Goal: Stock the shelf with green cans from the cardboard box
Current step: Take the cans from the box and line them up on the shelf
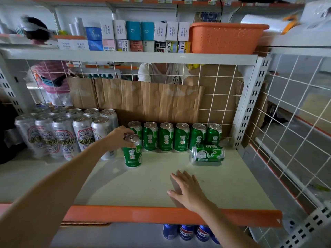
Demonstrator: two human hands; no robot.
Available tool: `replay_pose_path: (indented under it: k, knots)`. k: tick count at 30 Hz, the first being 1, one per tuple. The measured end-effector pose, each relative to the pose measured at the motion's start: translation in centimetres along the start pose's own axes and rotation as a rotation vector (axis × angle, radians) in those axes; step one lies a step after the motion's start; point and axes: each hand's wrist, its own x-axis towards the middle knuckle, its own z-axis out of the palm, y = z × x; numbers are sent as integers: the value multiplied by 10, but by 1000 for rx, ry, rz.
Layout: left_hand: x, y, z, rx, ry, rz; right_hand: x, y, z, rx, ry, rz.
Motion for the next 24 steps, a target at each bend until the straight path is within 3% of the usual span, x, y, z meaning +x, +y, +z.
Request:
replay_pose_path:
  k: [24]
  knots:
    - [26, -9, -3, -17, -64, 16, 3, 4, 4, -23, 0, -3]
